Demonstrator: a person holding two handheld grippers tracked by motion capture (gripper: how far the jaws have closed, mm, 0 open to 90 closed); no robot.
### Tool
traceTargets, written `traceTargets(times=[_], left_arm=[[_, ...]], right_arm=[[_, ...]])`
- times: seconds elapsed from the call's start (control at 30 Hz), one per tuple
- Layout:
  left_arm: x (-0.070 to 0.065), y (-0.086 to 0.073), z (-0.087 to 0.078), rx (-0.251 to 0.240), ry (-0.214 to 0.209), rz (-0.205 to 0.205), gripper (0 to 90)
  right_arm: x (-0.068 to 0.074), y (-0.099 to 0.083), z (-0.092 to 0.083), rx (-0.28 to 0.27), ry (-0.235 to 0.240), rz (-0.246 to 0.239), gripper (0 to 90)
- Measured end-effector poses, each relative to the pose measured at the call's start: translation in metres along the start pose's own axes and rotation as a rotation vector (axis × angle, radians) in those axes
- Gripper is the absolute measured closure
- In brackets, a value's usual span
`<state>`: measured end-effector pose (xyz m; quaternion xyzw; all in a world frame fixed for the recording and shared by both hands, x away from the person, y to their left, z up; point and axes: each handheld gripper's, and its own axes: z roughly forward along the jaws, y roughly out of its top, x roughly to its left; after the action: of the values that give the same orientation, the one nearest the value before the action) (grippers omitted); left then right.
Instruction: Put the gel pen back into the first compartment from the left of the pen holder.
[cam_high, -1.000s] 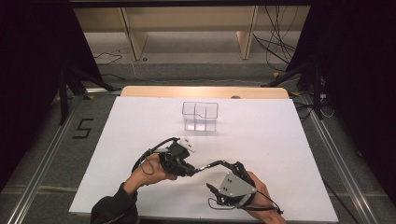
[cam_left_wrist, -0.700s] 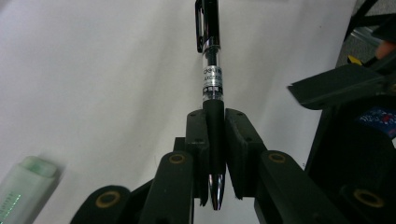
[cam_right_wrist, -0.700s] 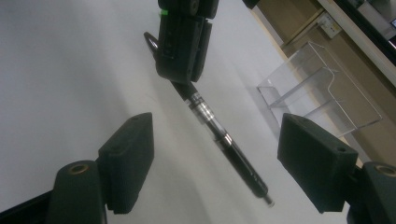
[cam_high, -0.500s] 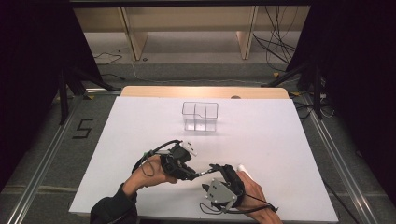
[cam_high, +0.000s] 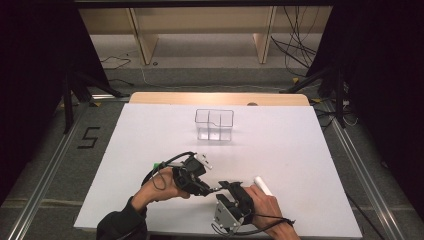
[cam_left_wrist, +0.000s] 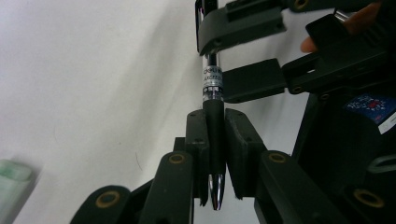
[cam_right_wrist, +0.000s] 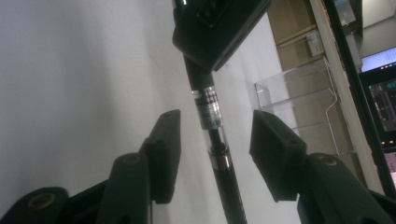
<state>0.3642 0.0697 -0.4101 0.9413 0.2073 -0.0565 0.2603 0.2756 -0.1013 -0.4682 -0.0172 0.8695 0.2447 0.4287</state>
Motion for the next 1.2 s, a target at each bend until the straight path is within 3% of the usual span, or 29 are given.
traceTargets(times=[0.03, 0.1, 0.17, 0.43, 0.63, 0.9, 1.07, 1.2], left_arm=[[0.000, 0.000, 0.000, 0.001, -0.002, 0.001, 80.2], [0.000, 0.000, 0.000, 0.006, -0.004, 0.004, 80.2], [0.000, 0.000, 0.000, 0.009, -0.008, 0.006, 80.2], [0.000, -0.001, 0.001, 0.019, -0.019, 0.006, 80.2], [0.000, 0.000, 0.004, 0.031, -0.029, 0.006, 80.2], [0.004, -0.002, 0.007, 0.027, -0.048, -0.002, 78.5], [0.007, -0.007, -0.001, 0.007, -0.033, -0.013, 54.4], [0.011, -0.011, -0.008, -0.004, -0.006, -0.018, 43.6]], right_arm=[[0.000, 0.000, 0.001, 0.000, -0.007, -0.033, 57.0], [0.001, 0.000, 0.002, 0.004, -0.006, -0.054, 59.8], [0.004, 0.001, 0.003, 0.017, -0.010, -0.047, 62.1], [0.008, 0.001, 0.005, 0.014, -0.031, -0.126, 70.0], [0.012, 0.002, 0.007, 0.022, -0.031, -0.162, 77.8], [0.014, 0.002, 0.008, 0.029, -0.012, -0.189, 79.6], [0.011, 0.000, 0.006, 0.029, -0.020, -0.186, 79.6], [0.008, -0.004, 0.005, 0.035, -0.030, -0.172, 79.6]])
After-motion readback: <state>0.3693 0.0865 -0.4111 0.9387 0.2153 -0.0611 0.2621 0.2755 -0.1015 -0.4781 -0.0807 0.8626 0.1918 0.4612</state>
